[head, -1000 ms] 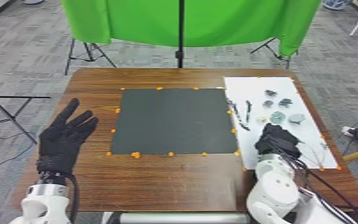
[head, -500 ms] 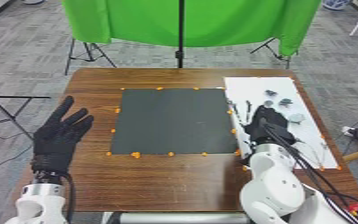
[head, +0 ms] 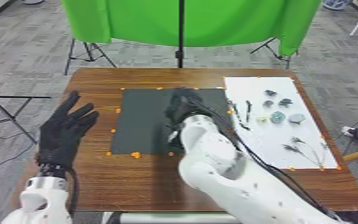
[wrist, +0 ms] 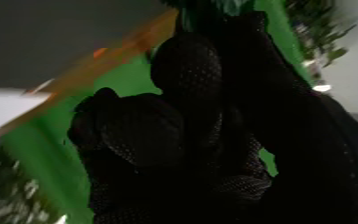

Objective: Arrange flowers

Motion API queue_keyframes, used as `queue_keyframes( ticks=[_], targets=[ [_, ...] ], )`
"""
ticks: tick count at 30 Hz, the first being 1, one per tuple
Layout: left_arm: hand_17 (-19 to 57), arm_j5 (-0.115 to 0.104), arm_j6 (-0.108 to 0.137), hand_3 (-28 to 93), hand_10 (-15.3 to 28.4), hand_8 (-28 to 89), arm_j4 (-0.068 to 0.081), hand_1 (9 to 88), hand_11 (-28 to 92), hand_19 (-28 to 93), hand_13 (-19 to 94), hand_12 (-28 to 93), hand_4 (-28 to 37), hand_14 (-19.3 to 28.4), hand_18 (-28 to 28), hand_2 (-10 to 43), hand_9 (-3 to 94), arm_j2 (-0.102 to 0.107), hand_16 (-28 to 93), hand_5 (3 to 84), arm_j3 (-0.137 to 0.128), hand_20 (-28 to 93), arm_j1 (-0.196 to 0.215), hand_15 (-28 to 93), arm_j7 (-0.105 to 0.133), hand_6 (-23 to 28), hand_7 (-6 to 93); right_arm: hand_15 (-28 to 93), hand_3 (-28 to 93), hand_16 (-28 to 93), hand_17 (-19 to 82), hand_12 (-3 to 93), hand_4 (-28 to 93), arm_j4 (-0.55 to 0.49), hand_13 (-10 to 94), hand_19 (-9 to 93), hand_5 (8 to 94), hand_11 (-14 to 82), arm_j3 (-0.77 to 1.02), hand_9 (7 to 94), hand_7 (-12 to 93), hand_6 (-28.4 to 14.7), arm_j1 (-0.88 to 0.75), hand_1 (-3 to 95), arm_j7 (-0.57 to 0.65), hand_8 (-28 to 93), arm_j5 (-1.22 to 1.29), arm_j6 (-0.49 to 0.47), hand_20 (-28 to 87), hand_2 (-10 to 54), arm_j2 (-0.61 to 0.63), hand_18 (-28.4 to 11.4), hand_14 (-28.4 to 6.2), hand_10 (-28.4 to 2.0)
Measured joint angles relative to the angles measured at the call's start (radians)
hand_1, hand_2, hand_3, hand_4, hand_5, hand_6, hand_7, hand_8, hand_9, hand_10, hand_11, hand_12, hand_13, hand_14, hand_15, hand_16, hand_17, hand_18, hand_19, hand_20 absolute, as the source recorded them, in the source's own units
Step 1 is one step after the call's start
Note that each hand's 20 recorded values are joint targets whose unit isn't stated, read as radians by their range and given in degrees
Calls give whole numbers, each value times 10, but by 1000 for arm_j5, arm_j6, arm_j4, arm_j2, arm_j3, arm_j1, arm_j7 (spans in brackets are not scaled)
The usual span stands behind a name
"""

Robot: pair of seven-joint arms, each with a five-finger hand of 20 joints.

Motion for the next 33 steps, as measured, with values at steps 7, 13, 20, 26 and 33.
queue_keyframes(
  ticks=[7, 13, 20, 26, 33],
  targets=[
    [-100, 13, -20, 763, 205, -107, 8, 236, 240, 577, 239, 101, -274, 280, 283, 113, 348, -11, -91, 337, 2, -8, -65, 499, -28, 61, 121, 753, 694, 201, 438, 237, -283, 182, 824, 932, 883, 545, -111, 853, 276, -33, 106, 539, -8, 94, 119, -50, 414, -95, -108, -242, -86, -127],
    [-100, 14, -28, 764, 205, -108, 14, 236, 239, 577, 239, 101, -274, 280, 283, 113, 348, -9, -91, 337, 8, -8, -86, 499, -28, 61, 121, 770, 703, 201, 437, 232, -283, 246, 822, 932, 898, 552, -160, 867, 260, -25, 127, 492, 17, 70, 184, -96, 428, -95, -117, -244, -95, -121],
    [-101, 12, -29, 765, 206, -108, 20, 236, 239, 578, 239, 101, -275, 280, 283, 113, 348, 9, -91, 337, 24, -9, -102, 499, -23, 61, 120, 770, 723, 200, 439, 232, -283, 246, 826, 932, 927, 533, -211, 887, 206, 2, 152, 427, 32, -67, 183, -68, 442, -29, -113, -249, -99, -121],
    [-101, 19, -43, 765, 205, -107, 26, 236, 239, 578, 240, 102, -274, 280, 283, 113, 348, 9, -91, 337, 24, -9, -110, 499, -37, 61, 120, 760, 702, 201, 438, 234, -283, 237, 832, 932, 936, 511, -213, 903, 179, 2, 151, 408, 33, -128, 194, -72, 440, 3, -119, -254, -103, -120],
    [-101, 43, -91, 765, 205, -108, 51, 237, 239, 578, 239, 102, -274, 279, 283, 114, 348, -32, -91, 337, 24, -9, -162, 499, -121, 61, 120, 741, 657, 197, 429, 225, -283, 231, 831, 932, 917, 465, -216, 911, 152, -4, 153, 400, 55, -130, 207, -70, 426, 23, -122, -253, -106, -121]
  ],
)
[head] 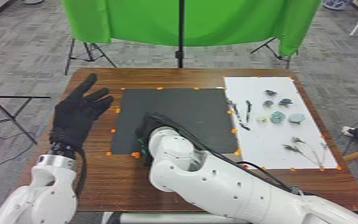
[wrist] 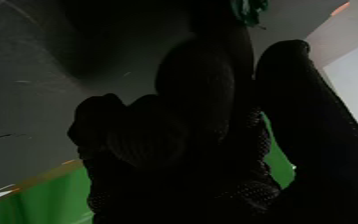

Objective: Arrange flowers

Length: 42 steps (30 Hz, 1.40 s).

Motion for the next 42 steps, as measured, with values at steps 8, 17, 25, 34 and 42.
queue_keyframes(
  ticks=[8, 17, 25, 34, 42],
  targets=[
    [-100, -1, 3, 765, 205, -108, 0, 237, 241, 578, 239, 101, -273, 279, 282, 114, 348, 12, -91, 337, 6, -10, 4, 500, 26, 62, 121, 680, 625, 188, 416, 208, -283, 0, 843, 932, 898, 396, -2, 920, 141, -12, 0, 402, 9, -131, 46, 54, 369, 32, 1, -240, -109, -121],
    [-100, -25, 52, 764, 205, -108, -29, 237, 241, 579, 239, 101, -272, 280, 282, 115, 348, 39, -92, 337, 3, -9, 30, 501, 93, 61, 121, 697, 637, 196, 397, 215, -283, -31, 817, 932, 856, 411, 28, 892, 128, -27, -30, 358, -19, -121, 36, 62, 376, 40, 3, -250, -112, -133],
    [-101, -27, 60, 764, 205, -108, -63, 238, 240, 580, 239, 101, -272, 280, 282, 115, 348, 43, -92, 337, -44, -10, 145, 501, 88, 62, 121, 724, 645, 190, 391, 212, -281, -151, 802, 932, 847, 429, 98, 885, 125, -34, -122, 320, -61, -118, -17, 38, 410, 56, 49, -257, -119, -139],
    [-101, -27, 61, 764, 206, -108, -63, 237, 241, 581, 239, 101, -271, 280, 282, 116, 348, 28, -92, 338, -46, -11, 152, 501, 78, 62, 120, 744, 647, 186, 393, 212, -276, -201, 799, 932, 851, 438, 120, 885, 122, -38, -183, 297, -77, -119, -53, -13, 429, 71, 114, -262, -126, -141],
    [-101, -24, 60, 763, 205, -108, -63, 238, 241, 581, 239, 101, -271, 280, 282, 116, 348, 25, -92, 337, -50, -11, 153, 501, 64, 62, 120, 748, 643, 188, 382, 212, -274, -223, 789, 932, 845, 437, 114, 876, 119, -42, -200, 294, -79, -121, -56, -25, 436, 82, 136, -265, -132, -145]
  ],
)
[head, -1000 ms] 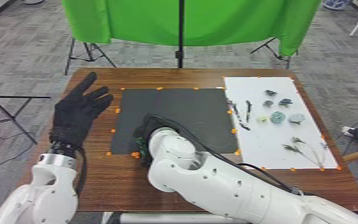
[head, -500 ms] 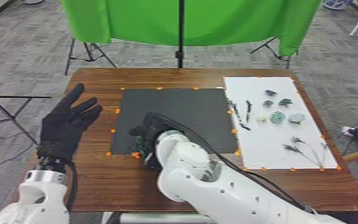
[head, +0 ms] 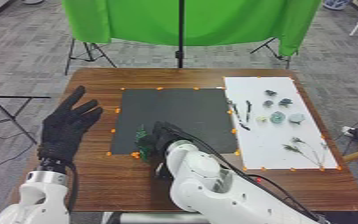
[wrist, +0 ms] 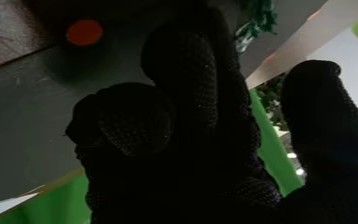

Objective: Arrange flowers

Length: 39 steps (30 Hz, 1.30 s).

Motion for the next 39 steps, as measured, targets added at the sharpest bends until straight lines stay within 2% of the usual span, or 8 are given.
queue_keyframes(
  ticks=[5, 14, 22, 29, 32, 34, 37, 39],
  targets=[
    [-101, 4, -1, 764, 205, -108, 0, 238, 240, 581, 239, 101, -272, 280, 282, 115, 348, -9, -92, 337, -2, -11, -3, 501, -11, 62, 121, 750, 646, 187, 379, 210, -272, 0, 785, 932, 842, 437, -6, 874, 118, -41, 5, 290, -13, -121, 20, -14, 432, 86, -3, -265, -133, -144],
    [-101, 7, -3, 763, 205, -108, 3, 238, 241, 581, 239, 101, -271, 279, 281, 116, 348, -10, -92, 337, 4, -12, -24, 500, -16, 62, 121, 753, 653, 183, 382, 208, -269, 35, 786, 932, 846, 434, -61, 877, 121, -39, 49, 280, -2, -120, 27, 14, 433, 87, -35, -265, -132, -144],
    [-101, 2, 2, 763, 205, -108, -2, 238, 241, 582, 239, 101, -271, 279, 281, 116, 348, -9, -92, 339, -1, -12, -6, 501, 0, 63, 120, 756, 661, 179, 398, 211, -268, 2, 802, 932, 888, 440, -73, 897, 142, -36, 29, 271, 7, -119, -45, 25, 452, 85, -6, -269, -132, -146],
    [-95, -13, 16, 757, 205, -107, -15, 212, 239, 601, 238, 100, -278, 281, 283, 117, 346, -8, -92, 339, -16, -1, 46, 500, 30, 63, 118, 748, 674, 182, 386, 208, -259, -139, 790, 932, 865, 426, 28, 879, 135, -40, -67, 258, -1, -116, -51, 62, 439, 86, 101, -271, -135, -149],
    [-94, -31, 21, 753, 205, -106, -15, 148, 237, 607, 238, 101, -282, 283, 283, 127, 347, -7, -90, 338, -26, 9, 71, 496, 61, 61, 117, 733, 683, 168, 351, 195, -251, -215, 752, 931, 811, 396, 107, 842, 133, -47, -123, 260, 0, -114, -44, 123, 364, 73, 157, -270, -141, -159],
    [-93, -52, 23, 729, 205, -105, -15, 122, 236, 607, 238, 102, -282, 283, 284, 132, 347, -3, -88, 338, -33, 15, 91, 494, 102, 60, 116, 729, 688, 162, 335, 189, -249, -261, 734, 928, 786, 384, 157, 820, 131, -51, -156, 264, 4, -114, -43, 172, 343, 65, 201, -271, -144, -166],
    [-94, -94, 31, 678, 203, -104, -15, 125, 231, 603, 245, 105, -283, 284, 284, 134, 349, 4, -82, 339, -51, 29, 126, 492, 177, 56, 115, 725, 703, 154, 316, 184, -244, -317, 710, 919, 753, 374, 256, 792, 126, -58, -212, 272, 18, -113, -45, 214, 321, 47, 271, -270, -150, -174],
    [-94, -110, 37, 653, 199, -103, -16, 135, 228, 596, 250, 107, -283, 284, 284, 134, 352, 7, -78, 340, -69, 38, 152, 495, 210, 55, 113, 727, 712, 150, 310, 182, -243, -343, 698, 920, 742, 370, 337, 779, 124, -62, -257, 276, 35, -112, -56, 219, 311, 40, 318, -271, -155, -179]
  ],
)
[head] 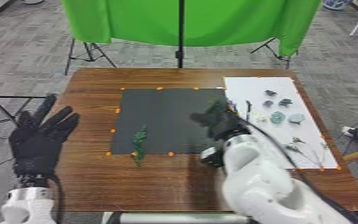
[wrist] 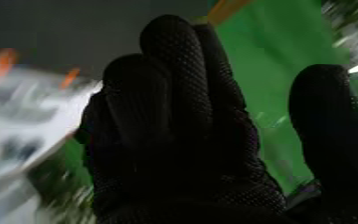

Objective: Arrange flowers

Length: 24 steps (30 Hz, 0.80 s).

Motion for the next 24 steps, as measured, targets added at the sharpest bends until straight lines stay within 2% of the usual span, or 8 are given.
queue_keyframes(
  ticks=[3, 7, 12, 17, 20, 24],
  targets=[
    [-95, -6, 6, 627, 198, -102, 0, 149, 225, 587, 251, 110, -283, 284, 284, 135, 355, 4, -76, 343, -16, 50, 34, 496, 20, 54, 111, 734, 723, 141, 299, 179, -245, -9, 673, 919, 709, 370, 105, 752, 124, -65, -60, 282, 41, -112, -40, 11, 296, 27, 75, -272, -160, -188],
    [-96, -12, 11, 633, 197, -101, 0, 143, 224, 578, 252, 111, -283, 284, 284, 137, 356, 10, -76, 344, -13, 60, 58, 496, 31, 54, 110, 737, 734, 131, 289, 174, -245, -1, 653, 917, 680, 370, 204, 723, 124, -69, -125, 289, 122, -112, -112, 39, 284, 14, 173, -275, -168, -196],
    [-97, -10, 10, 641, 199, -100, 2, 141, 223, 572, 251, 112, -283, 284, 284, 139, 355, 6, -76, 344, 1, 72, 54, 497, 26, 55, 109, 739, 742, 123, 285, 170, -246, 24, 646, 917, 666, 370, 332, 711, 123, -70, -208, 296, 197, -112, -165, 54, 274, 1, 220, -275, -168, -198],
    [-97, -10, 8, 646, 200, -101, 5, 143, 225, 567, 249, 112, -283, 284, 284, 141, 354, 3, -77, 344, 17, 85, 37, 498, 26, 56, 109, 742, 747, 118, 283, 168, -248, 76, 644, 919, 651, 369, 348, 702, 121, -71, -238, 307, 242, -113, -245, 47, 265, -19, 237, -276, -168, -201],
    [-97, -8, 7, 644, 202, -101, 5, 145, 226, 565, 248, 112, -283, 284, 284, 142, 354, 2, -77, 343, 21, 93, 30, 499, 23, 57, 109, 745, 742, 118, 278, 167, -250, 109, 639, 917, 646, 368, 344, 690, 120, -70, -238, 318, 254, -112, -259, 1, 262, -29, 247, -276, -169, -201],
    [-96, -10, 8, 651, 202, -101, 5, 144, 228, 563, 248, 111, -283, 284, 284, 141, 353, 0, -77, 343, 24, 101, 29, 499, 26, 58, 110, 749, 744, 119, 264, 166, -247, 134, 623, 911, 641, 365, 358, 675, 118, -72, -255, 322, 254, -112, -259, -134, 260, -45, 261, -279, -173, -207]
  ],
)
